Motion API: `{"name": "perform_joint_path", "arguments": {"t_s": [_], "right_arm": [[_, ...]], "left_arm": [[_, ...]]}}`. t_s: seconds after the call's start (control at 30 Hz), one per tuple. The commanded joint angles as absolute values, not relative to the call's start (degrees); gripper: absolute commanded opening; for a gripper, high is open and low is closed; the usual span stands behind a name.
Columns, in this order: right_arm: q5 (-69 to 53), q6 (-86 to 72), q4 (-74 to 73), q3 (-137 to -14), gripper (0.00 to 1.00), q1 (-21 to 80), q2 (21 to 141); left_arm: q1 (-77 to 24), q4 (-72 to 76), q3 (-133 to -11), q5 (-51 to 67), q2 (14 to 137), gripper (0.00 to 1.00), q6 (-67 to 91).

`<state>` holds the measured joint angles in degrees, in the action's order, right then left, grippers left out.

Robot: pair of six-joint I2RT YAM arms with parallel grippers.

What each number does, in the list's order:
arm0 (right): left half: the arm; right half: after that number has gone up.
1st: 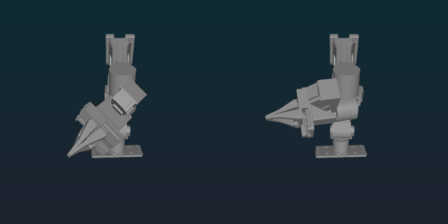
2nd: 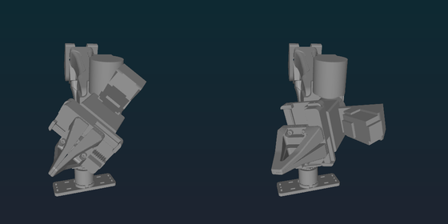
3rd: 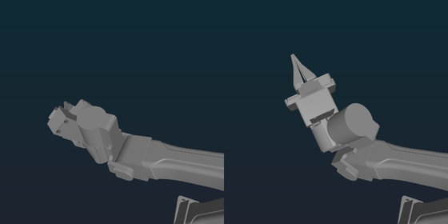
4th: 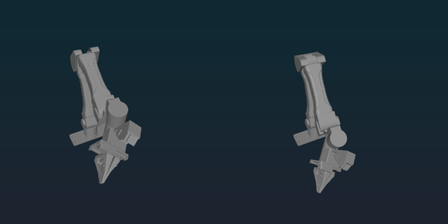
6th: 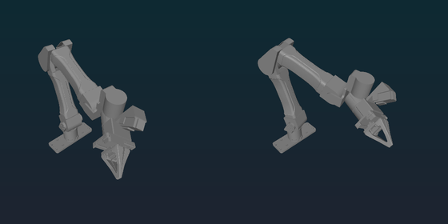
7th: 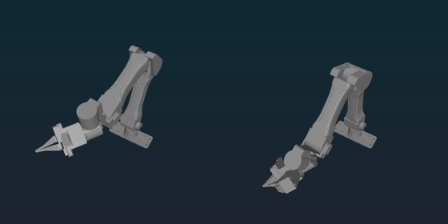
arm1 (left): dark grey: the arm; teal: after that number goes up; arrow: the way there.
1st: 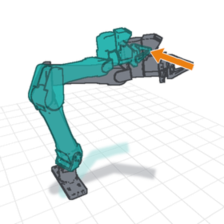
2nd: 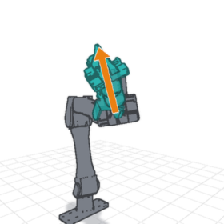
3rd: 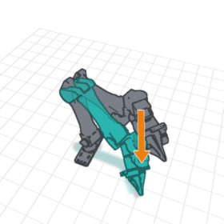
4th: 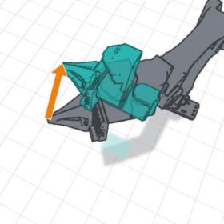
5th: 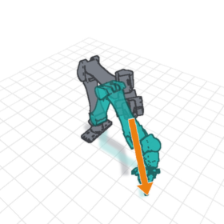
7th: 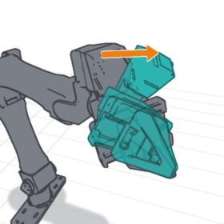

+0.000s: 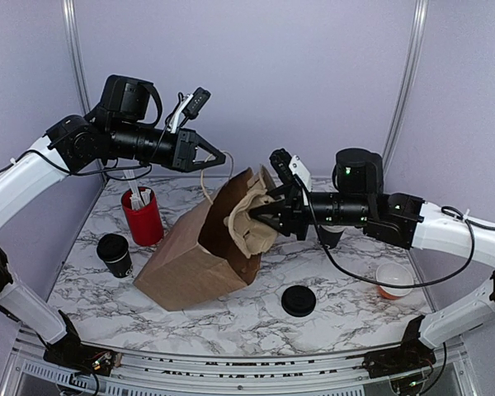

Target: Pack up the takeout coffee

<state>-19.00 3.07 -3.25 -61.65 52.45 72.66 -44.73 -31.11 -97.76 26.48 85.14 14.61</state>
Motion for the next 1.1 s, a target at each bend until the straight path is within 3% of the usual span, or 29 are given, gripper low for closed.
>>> {"name": "perform_joint_path", "arguments": {"t_s": [0.0, 0.7, 1.07], "right_arm": [[-24.43, 2.07, 1.43, -61.92, 0.37, 52.34, 74.91], [-21.02, -0.01, -3.23, -62.36, 0.34, 49.67, 78.84], [-14.35, 5.51, -28.36, -76.15, 0.37, 48.78, 77.35]], "left_arm": [[-45.43, -28.86, -98.35, 26.48, 84.8, 0.0, 14.5], [-50.73, -25.09, -103.25, 25.75, 88.37, 0.0, 16.79], [-52.73, -14.19, -101.92, 23.64, 88.87, 0.0, 28.95]]}}
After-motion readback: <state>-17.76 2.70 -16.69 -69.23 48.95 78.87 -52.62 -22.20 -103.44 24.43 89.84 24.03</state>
